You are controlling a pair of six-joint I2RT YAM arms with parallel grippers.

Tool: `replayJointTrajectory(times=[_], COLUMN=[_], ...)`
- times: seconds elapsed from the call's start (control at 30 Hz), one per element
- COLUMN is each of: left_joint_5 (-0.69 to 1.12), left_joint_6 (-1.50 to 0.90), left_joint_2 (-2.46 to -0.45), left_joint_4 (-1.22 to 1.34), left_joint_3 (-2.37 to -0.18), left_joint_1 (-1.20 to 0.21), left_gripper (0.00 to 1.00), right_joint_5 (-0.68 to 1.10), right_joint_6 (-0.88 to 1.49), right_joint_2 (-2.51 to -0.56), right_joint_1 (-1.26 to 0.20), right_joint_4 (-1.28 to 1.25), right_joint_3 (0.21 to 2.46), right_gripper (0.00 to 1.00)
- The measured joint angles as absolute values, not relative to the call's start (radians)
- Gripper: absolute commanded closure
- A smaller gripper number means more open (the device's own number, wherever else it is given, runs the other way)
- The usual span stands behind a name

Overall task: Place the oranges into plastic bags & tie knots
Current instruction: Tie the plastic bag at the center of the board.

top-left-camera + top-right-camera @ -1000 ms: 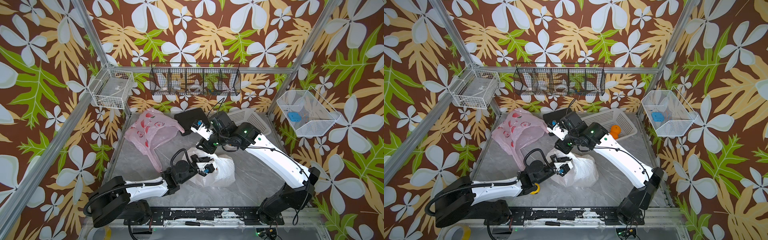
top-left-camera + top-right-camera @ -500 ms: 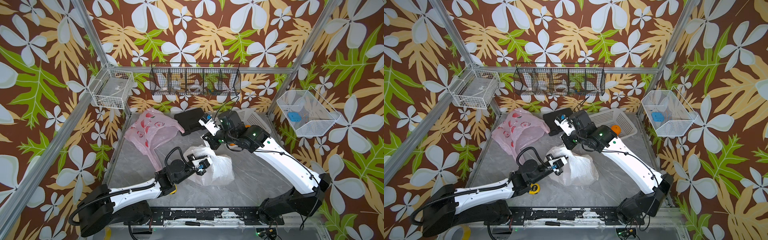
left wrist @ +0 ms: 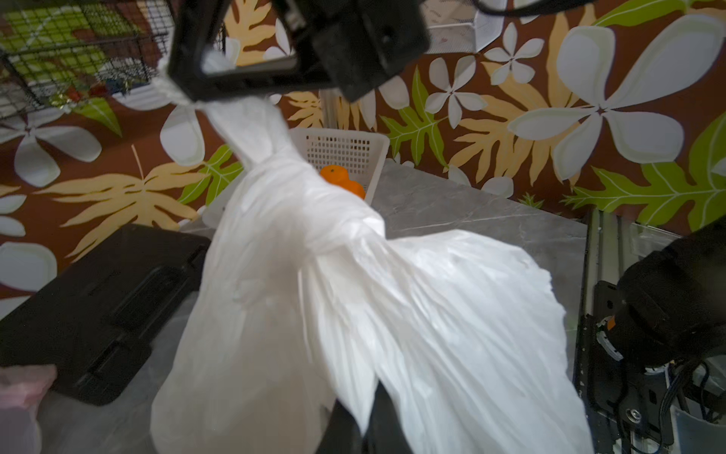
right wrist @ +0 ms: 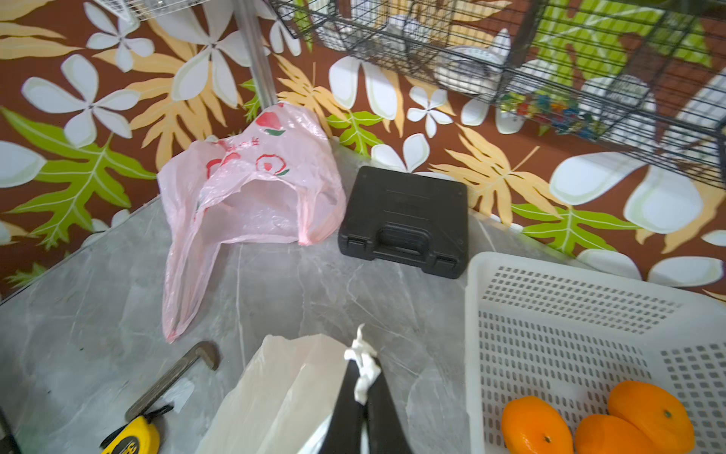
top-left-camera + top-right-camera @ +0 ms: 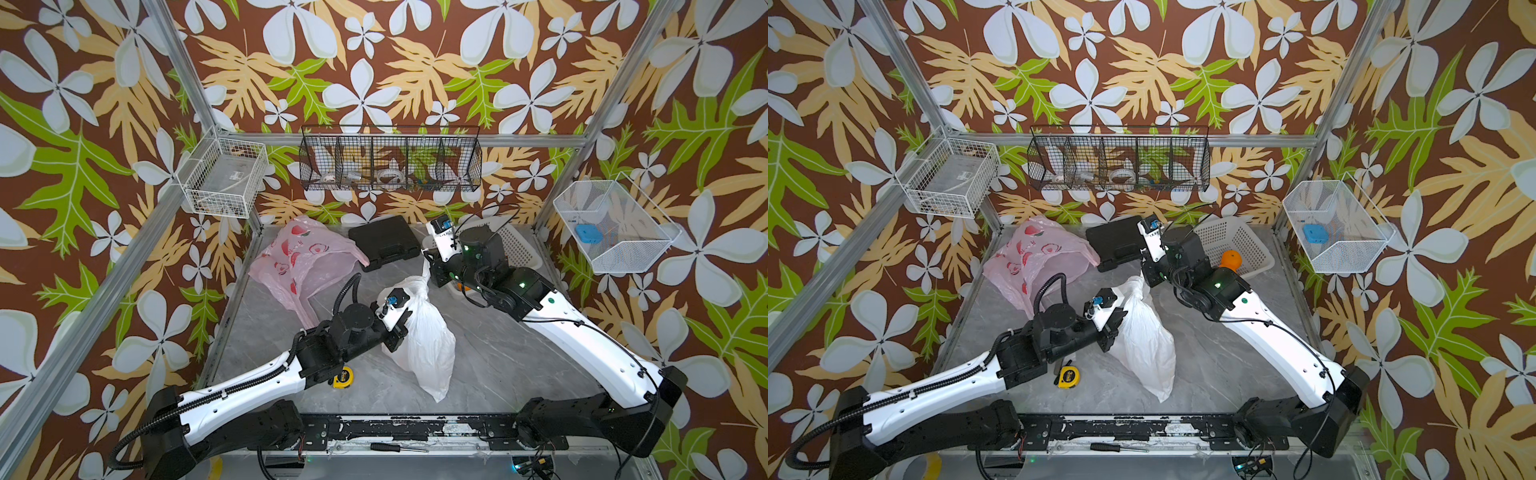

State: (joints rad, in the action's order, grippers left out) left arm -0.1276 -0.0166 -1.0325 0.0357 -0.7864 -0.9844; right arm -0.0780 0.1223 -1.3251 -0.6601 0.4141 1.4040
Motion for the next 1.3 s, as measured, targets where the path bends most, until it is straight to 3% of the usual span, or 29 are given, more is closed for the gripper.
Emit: replayJointTrajectory(times=[0.47,0.8,1.17,1.3], left_joint_5=[-0.274,0.015,0.163,0.231], left_joint_6=[-0.246,-0.392,-0.376,-0.305], left_joint_2=[-0.957,-0.847,-0.863,-0.849], left_joint_4=[-0.173,-0.133,-0.161,-0.189], left_joint_3=[-0.734,-0.62,-0.677,-0.79], left_joint_1=[-0.817,-0.518,-0.444,-0.494], left_gripper=[1.0,1.0,1.0,1.0], right_joint_5=[-0.166,-0.093,-0.094,-0.113], right_joint_6=[0.13,0.187,0.189,0.15], right_joint_2=[-1.182,-1.095,-1.04,-0.943], right_joint_1=[-0.5,-0.323,-0.308,-0.299], right_joint_4=[0.337,0.33,0.361,0.404], right_joint_3=[1.186,1.037,1.043,1.11], right_gripper=[1.0,1.0,1.0,1.0])
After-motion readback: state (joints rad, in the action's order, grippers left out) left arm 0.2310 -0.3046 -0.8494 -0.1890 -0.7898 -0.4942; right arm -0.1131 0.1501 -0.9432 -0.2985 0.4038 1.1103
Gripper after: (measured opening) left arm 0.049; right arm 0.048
